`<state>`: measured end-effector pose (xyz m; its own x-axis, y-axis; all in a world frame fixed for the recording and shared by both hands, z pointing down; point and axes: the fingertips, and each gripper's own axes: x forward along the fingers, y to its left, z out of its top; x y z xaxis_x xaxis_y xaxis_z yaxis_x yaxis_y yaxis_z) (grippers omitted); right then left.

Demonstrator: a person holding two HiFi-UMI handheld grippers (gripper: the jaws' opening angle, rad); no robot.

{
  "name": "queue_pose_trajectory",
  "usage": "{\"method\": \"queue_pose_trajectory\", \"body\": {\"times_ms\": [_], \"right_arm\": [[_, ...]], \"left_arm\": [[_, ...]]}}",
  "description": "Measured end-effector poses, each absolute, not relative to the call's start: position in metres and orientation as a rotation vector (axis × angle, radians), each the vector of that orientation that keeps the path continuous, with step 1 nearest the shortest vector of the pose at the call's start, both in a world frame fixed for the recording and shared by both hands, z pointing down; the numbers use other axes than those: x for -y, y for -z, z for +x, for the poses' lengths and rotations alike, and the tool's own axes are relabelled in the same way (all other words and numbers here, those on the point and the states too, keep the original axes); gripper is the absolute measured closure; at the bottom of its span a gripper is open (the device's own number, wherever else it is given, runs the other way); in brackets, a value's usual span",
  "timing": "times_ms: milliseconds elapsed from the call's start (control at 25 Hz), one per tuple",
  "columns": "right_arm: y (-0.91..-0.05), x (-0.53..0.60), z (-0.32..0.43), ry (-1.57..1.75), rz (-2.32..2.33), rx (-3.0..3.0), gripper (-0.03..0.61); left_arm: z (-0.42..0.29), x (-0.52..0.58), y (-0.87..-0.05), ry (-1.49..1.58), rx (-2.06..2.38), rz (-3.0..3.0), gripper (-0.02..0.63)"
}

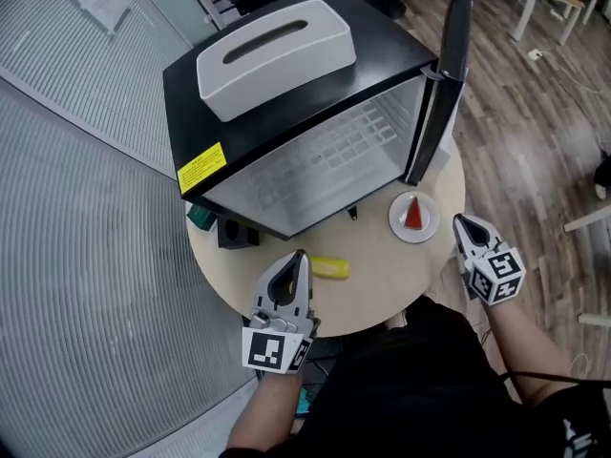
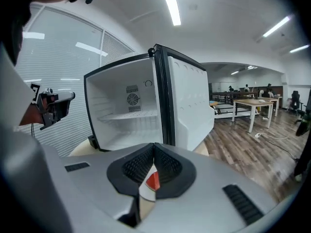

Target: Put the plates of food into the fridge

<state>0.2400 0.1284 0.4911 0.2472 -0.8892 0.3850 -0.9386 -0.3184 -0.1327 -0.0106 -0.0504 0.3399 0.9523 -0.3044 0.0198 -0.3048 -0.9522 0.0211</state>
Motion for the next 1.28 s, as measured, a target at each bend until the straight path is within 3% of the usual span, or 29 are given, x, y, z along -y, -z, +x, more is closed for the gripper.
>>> {"method": "queue_pose_trajectory", "body": {"times_ms": [360, 1160, 1280], "right_arm": [[-0.501, -0.154, 0.215, -0.611, 2.398, 1.697, 0.572], [-0.579, -0.121, 0.279, -0.728, 2.159, 1.874, 0.570], [-0.596, -0.112, 0.283, -0.775, 2.099, 1.910, 0.533]], "left_arm": [[0.027, 0.044, -0.379, -0.075, 0.312, 3.037, 0.607], [0.143, 0.006, -0.467, -0.195, 0.281, 3.028, 0.609], [0.152, 0.008, -0.479, -0.227, 0.302, 2.997, 0.607]]}}
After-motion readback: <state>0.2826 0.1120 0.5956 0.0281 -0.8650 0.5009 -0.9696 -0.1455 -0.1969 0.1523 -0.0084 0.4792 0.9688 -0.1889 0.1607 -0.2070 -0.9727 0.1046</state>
